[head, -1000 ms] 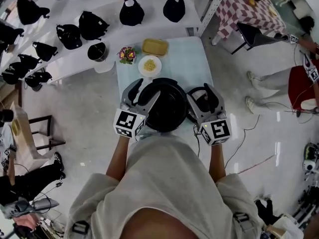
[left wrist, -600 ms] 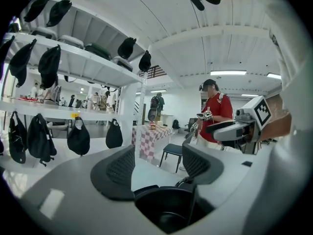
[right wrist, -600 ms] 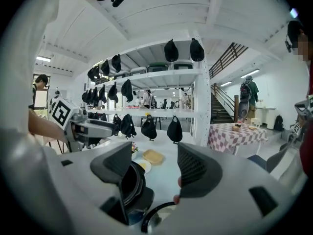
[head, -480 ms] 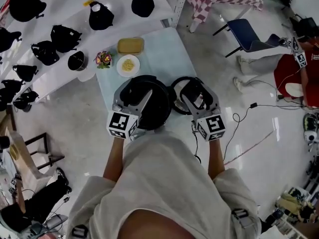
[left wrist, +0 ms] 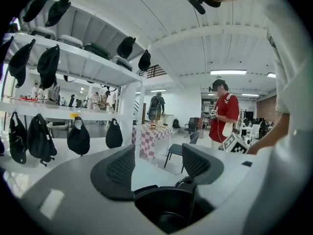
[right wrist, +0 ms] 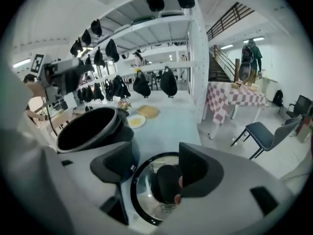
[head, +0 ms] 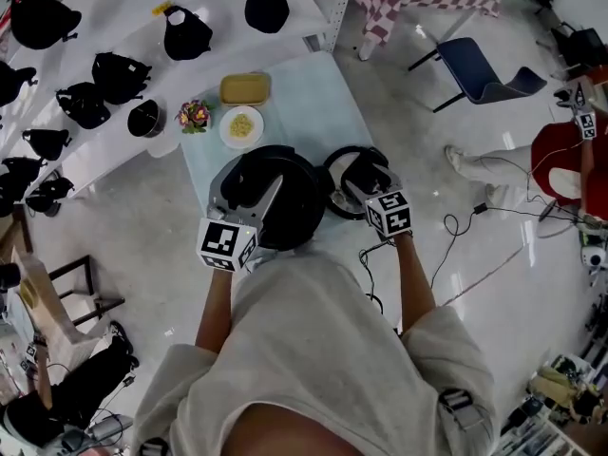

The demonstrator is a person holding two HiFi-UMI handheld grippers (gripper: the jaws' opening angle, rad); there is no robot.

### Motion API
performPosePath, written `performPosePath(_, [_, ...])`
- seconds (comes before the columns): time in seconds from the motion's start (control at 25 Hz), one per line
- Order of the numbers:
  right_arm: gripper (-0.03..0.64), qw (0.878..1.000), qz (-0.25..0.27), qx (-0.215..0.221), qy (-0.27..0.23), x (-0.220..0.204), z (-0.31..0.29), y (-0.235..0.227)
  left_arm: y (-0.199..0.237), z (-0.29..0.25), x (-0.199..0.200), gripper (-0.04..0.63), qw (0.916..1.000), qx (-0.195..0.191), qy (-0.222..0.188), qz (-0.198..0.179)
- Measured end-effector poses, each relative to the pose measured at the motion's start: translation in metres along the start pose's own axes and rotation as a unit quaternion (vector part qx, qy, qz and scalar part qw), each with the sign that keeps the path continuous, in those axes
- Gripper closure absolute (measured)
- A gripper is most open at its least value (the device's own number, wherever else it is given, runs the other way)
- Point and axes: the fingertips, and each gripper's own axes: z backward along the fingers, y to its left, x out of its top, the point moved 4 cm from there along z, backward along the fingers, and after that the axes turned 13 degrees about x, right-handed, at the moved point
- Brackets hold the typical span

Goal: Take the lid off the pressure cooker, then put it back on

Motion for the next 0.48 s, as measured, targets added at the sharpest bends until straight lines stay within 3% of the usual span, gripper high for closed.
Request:
performPosePath(0.24, [0.322,0.991,-0.01,0.021,0.135,-0.044,-0.042,-0.032,0.008,0.005,-0.002,0.293,0.9999,0.013,0.006,0.001])
performPosePath(0.48, [0.322,0.965,-0.02,0.02,0.26,-0.082,-0.067,-0.053,0.015,0.01,-0.005,0.293,0.9996,0.028,0.01,0.002])
